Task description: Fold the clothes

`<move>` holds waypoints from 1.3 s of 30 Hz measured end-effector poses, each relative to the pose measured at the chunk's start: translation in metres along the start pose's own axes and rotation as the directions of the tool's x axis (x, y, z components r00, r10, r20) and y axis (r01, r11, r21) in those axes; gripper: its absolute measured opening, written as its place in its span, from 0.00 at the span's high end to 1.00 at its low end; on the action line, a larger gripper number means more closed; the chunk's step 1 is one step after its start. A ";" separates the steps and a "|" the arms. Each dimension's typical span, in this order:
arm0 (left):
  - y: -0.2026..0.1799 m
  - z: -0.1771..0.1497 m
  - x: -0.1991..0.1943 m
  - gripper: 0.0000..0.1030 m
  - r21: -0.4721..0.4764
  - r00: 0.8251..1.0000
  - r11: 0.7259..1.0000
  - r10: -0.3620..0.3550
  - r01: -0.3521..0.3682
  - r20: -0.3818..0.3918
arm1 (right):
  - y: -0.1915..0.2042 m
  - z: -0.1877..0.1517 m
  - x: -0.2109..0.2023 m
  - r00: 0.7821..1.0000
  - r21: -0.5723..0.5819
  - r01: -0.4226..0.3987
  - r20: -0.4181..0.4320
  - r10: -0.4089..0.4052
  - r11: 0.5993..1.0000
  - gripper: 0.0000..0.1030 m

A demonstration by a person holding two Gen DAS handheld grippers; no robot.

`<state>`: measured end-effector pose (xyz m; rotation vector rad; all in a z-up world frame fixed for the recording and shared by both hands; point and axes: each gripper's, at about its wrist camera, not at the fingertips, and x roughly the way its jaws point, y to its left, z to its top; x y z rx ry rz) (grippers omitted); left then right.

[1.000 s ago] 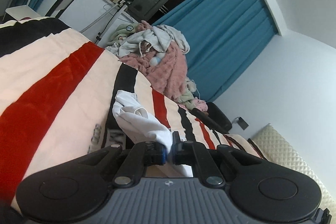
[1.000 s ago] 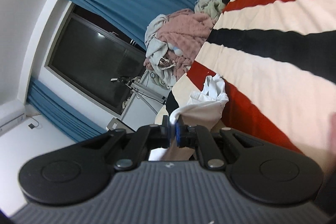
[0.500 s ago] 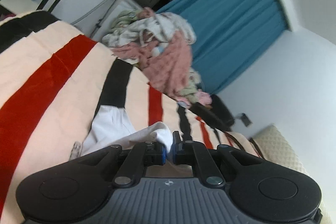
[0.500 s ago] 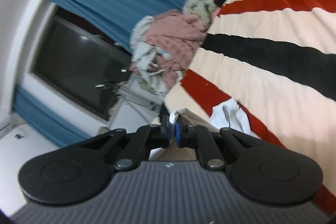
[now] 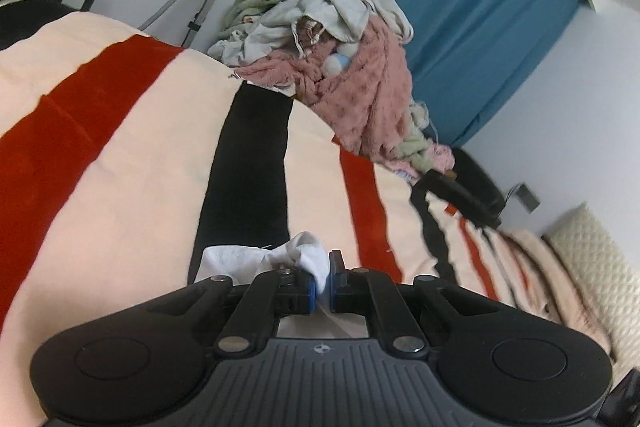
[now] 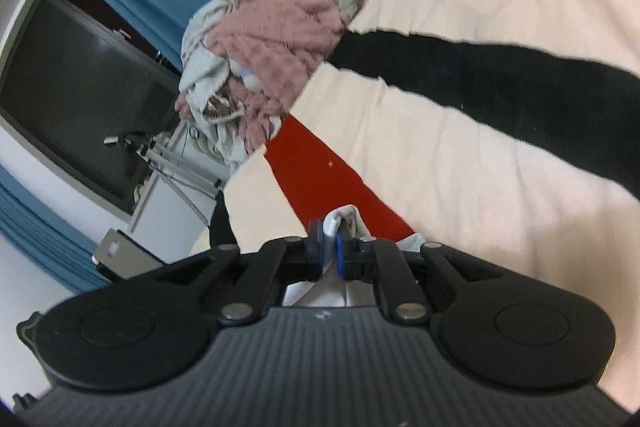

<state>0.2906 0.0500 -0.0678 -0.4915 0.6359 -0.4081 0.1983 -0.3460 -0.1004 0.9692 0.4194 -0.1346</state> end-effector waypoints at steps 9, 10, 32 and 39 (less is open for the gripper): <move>-0.008 -0.010 0.010 0.28 0.142 1.000 0.990 -0.002 0.006 -0.026 | 0.027 0.000 0.022 0.983 -0.160 -0.118 -0.158 0.092 0.980 0.21; -0.011 -0.012 0.007 0.20 0.167 1.000 0.986 0.003 -0.002 -0.007 | 0.033 -0.003 0.022 0.983 -0.210 -0.120 -0.158 0.088 0.970 0.21; -0.022 -0.057 0.009 0.14 0.453 0.975 0.874 0.218 -0.176 -0.041 | 0.043 -0.054 0.034 0.979 -0.635 0.057 -0.116 -0.168 0.770 0.51; -0.045 -0.080 -0.040 0.14 0.564 0.980 0.807 0.197 -0.178 0.028 | 0.057 -0.062 -0.007 0.988 -0.657 0.031 -0.094 -0.122 0.753 0.49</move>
